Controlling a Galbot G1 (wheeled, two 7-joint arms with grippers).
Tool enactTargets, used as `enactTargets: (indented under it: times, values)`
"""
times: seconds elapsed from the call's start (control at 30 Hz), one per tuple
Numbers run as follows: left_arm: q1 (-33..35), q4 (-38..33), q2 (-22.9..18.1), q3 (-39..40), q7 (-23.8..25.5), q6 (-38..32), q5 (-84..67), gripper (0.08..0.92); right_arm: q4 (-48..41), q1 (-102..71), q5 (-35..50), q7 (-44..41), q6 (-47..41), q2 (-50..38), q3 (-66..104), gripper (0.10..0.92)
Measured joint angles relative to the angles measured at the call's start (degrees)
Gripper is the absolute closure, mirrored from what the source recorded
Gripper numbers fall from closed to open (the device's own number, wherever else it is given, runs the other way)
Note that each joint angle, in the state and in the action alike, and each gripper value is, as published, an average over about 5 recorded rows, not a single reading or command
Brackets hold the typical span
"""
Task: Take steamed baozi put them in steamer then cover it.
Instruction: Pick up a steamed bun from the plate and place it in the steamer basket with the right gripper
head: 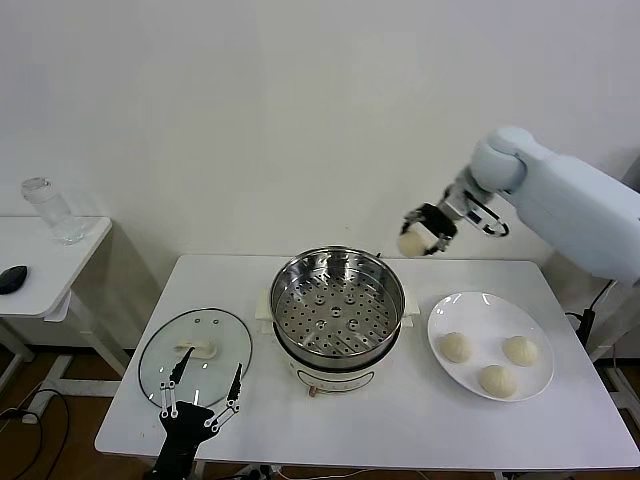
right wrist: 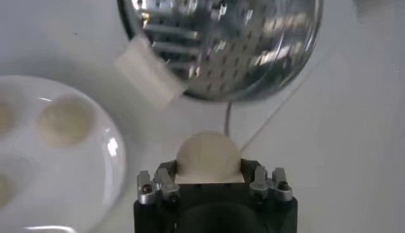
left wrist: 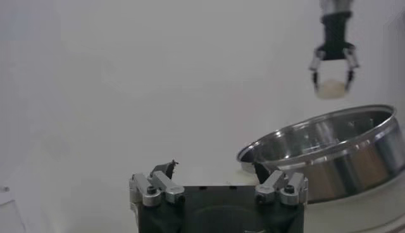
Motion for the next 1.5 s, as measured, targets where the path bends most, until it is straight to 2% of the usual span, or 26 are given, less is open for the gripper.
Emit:
enactTargets:
  times: [0.33, 1.2, 1.4, 1.5]
  values:
    - [-0.11, -0.12, -0.01, -0.32, -0.26, -0.32, 0.00, 0.177, 0.93, 0.66, -4.04, 0.35, 5.44, 7.98, -4.24, 0.332]
    - [-0.14, 0.23, 0.06, -0.76, -0.78, -1.42, -0.04, 0.177, -8.47, -8.06, -16.92, 1.01, 8.92, 20.32, -4.07, 0.319]
    - [0.00, 0.23, -0.01, -0.94, -0.80, -1.63, -0.04, 0.177, -9.14, -8.57, -17.26, 0.84, 8.85, 21.13, -4.10, 0.223]
    - [0.02, 0.20, 0.01, -1.02, -0.80, -1.66, -0.04, 0.177, -8.73, -8.28, -16.44, 0.40, 8.24, 20.83, -4.04, 0.205]
